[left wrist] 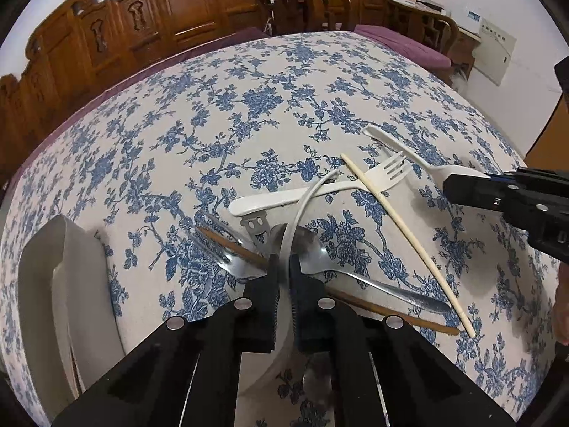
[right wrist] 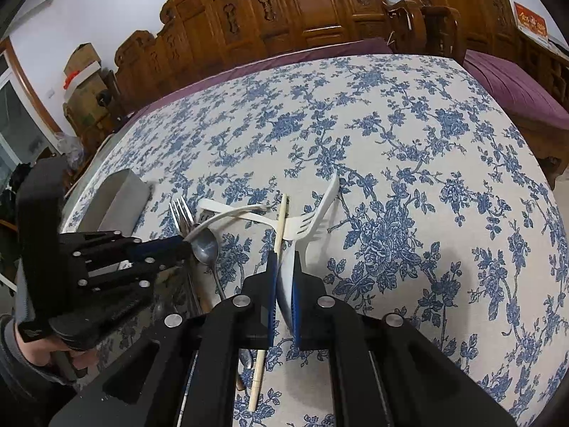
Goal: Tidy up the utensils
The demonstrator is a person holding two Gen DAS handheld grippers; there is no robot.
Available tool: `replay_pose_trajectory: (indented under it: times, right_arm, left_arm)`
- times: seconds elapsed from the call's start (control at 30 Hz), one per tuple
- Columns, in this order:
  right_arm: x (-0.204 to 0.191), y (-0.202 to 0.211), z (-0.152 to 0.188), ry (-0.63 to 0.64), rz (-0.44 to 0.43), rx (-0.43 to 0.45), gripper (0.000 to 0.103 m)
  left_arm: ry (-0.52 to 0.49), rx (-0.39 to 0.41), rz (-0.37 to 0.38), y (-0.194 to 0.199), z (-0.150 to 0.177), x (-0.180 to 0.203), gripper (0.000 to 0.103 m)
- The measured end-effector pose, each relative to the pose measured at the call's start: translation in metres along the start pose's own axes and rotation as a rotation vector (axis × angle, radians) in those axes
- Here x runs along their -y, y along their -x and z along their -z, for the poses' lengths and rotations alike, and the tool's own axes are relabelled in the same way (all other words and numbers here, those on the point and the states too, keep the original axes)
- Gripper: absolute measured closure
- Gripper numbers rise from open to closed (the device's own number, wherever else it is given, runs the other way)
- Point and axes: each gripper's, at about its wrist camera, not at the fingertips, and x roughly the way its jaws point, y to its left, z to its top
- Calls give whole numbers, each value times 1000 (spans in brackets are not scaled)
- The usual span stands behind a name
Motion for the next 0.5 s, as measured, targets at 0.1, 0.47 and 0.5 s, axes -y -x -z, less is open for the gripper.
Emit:
replay_pose_trajectory:
  times: [0.1,0.47,0.5]
  right_arm:
    - [0,-1,1,-6,-4,-3,95]
    - [-25,-5,7,47,-27,-11,95]
    - [-29,-6,8,54,-27,-13,95]
  left_arm:
    - [-4,26,-10,12,2,-1,100]
    - [8,114,-8,61,11,-10,100]
    - [11,122,-15,67,12,-12,100]
